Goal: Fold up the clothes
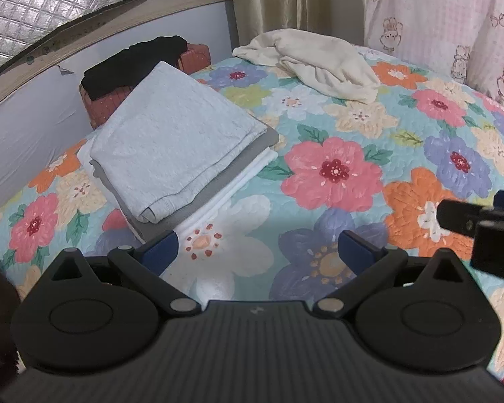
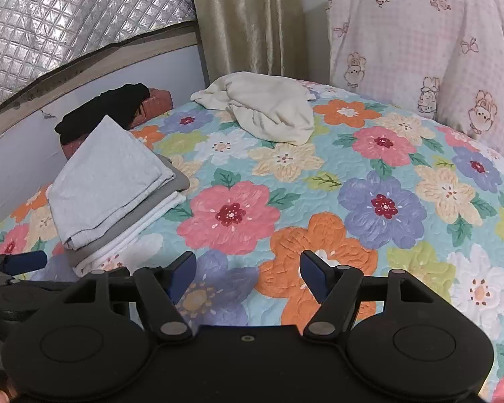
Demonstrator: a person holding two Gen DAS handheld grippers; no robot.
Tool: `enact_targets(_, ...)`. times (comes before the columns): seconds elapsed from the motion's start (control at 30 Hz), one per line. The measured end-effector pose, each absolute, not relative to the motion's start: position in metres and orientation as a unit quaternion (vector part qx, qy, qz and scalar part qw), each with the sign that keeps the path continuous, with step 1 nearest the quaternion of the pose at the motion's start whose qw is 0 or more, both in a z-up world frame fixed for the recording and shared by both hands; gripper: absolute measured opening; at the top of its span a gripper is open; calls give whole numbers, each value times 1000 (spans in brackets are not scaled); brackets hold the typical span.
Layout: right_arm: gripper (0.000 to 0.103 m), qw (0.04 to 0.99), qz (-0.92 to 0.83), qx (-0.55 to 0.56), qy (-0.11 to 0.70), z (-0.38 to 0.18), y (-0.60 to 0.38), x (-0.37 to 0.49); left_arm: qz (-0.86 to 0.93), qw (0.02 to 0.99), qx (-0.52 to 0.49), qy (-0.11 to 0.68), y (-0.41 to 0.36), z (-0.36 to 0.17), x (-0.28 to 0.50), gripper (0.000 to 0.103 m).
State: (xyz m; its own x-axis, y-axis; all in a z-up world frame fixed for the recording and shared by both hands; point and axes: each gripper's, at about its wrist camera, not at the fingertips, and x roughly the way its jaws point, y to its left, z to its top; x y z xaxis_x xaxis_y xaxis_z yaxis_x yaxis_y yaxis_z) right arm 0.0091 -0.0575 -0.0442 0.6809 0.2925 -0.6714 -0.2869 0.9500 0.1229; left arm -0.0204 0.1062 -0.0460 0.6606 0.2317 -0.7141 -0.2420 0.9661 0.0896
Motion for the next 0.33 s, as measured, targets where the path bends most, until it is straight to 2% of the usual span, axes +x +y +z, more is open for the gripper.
enact_targets(0.2, 74, 916, 161, -2, 367, -44, -53, 7, 134, 913, -6, 384, 108, -44, -24, 103)
enact_targets(0.33, 80, 918, 158, -6, 364, -44, -54, 5, 135, 914, -11, 383, 109, -42, -25, 103)
